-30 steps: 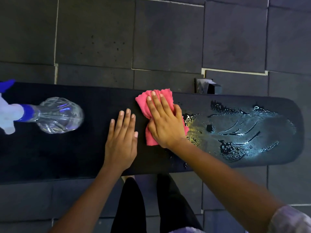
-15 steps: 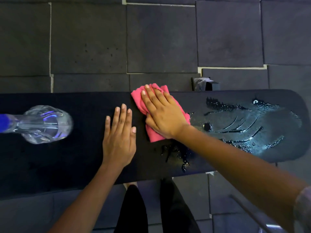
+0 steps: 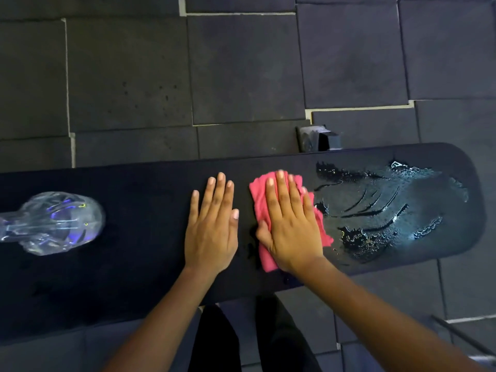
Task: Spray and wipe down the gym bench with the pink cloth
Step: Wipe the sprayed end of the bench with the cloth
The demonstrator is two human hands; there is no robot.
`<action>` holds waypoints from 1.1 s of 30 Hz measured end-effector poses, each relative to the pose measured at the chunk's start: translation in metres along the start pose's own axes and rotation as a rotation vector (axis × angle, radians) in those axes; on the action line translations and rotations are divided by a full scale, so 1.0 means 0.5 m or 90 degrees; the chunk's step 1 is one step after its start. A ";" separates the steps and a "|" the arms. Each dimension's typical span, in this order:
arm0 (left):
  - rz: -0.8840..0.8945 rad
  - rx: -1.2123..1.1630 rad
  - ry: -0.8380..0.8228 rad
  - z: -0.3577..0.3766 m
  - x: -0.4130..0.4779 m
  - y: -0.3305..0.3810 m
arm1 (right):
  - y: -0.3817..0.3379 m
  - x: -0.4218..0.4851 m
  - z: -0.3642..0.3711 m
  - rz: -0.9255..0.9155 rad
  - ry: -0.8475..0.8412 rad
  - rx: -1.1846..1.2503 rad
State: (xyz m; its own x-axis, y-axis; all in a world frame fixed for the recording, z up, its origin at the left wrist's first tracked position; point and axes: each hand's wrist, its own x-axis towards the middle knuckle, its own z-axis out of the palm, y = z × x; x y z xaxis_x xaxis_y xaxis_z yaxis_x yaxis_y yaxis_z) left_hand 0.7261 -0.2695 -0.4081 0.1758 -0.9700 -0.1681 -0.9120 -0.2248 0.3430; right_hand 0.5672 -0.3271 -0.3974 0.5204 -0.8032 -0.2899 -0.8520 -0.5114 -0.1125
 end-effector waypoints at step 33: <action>0.035 -0.018 0.008 0.013 -0.016 0.054 | 0.058 0.154 -0.060 0.135 0.001 0.084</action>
State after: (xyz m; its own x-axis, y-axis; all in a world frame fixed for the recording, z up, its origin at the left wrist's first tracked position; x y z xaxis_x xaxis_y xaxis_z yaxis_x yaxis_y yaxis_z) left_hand 0.6977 -0.2673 -0.4036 0.1301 -0.9821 -0.1361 -0.9100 -0.1727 0.3770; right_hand 0.5845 -0.4129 -0.3946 0.3288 -0.8888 -0.3192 -0.9424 -0.2869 -0.1717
